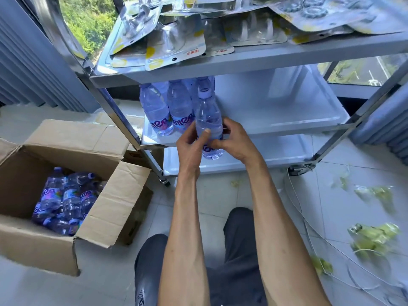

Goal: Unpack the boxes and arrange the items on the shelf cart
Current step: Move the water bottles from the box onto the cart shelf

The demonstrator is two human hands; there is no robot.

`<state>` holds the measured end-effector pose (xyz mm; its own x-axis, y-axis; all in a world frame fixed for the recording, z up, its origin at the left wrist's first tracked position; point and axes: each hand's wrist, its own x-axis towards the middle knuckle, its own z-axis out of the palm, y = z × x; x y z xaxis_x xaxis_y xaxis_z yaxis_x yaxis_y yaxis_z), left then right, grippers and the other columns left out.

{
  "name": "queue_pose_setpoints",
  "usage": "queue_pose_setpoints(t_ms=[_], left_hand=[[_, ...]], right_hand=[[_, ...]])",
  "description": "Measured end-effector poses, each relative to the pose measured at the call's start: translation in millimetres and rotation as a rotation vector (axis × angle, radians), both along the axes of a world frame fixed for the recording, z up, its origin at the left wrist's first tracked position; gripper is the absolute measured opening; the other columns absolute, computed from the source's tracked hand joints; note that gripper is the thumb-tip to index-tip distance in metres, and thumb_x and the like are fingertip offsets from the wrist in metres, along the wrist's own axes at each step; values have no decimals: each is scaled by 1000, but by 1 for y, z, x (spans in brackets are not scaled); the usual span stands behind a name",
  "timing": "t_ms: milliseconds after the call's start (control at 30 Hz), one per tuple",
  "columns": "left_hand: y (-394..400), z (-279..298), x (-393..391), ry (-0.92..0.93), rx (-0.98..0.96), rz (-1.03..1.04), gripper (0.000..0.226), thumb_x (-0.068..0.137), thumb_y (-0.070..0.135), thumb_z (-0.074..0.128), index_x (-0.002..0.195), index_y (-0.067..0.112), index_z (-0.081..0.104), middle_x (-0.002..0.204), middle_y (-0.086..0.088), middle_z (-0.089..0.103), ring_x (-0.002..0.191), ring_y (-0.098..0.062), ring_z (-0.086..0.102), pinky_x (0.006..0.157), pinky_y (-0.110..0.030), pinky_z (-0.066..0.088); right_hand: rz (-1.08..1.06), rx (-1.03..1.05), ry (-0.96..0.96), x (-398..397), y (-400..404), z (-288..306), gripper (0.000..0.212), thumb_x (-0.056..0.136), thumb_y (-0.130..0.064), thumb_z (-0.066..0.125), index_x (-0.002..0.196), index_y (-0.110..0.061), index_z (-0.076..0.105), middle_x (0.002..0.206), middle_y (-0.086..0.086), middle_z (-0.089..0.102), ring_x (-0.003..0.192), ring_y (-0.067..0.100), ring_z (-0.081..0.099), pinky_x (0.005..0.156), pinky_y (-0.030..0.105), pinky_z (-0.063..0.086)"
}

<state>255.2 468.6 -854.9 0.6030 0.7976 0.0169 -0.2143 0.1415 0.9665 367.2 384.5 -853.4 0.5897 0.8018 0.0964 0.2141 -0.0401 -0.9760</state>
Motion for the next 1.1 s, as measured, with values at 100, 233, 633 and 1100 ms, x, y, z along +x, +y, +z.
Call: queue_pose_setpoints(t_ms=[100,233,633,1100], left_hand=[[3,2,4,88,-26,169,16,92,16,64,105,15,74,105,-2,74,98,-14,68,83,-26,53],[29,3,-1,366,128,793,26,81,8,68,108,8,68,105,-4,70,98,-19,64,84,-26,50],[88,-31,17,379,265,620,87,81,26,75,152,14,25,152,-10,38,138,-25,42,110,-43,42],[104,-25,-1,467,324,608,67,70,23,86,124,5,50,118,-11,62,105,-22,62,82,-16,47]], right_hand=[[-171,32,-62,2,-9,-4,55,65,-5,86,115,-9,63,103,1,72,90,13,67,80,24,53],[-480,124,-56,12,-11,-7,58,65,1,84,118,-6,61,106,5,69,90,14,64,76,19,51],[-510,98,-68,45,48,-16,76,76,0,78,143,-3,43,136,11,56,123,20,55,101,24,46],[-796,-81,-41,13,64,-32,50,71,6,58,120,0,54,115,14,62,109,30,57,87,36,49]])
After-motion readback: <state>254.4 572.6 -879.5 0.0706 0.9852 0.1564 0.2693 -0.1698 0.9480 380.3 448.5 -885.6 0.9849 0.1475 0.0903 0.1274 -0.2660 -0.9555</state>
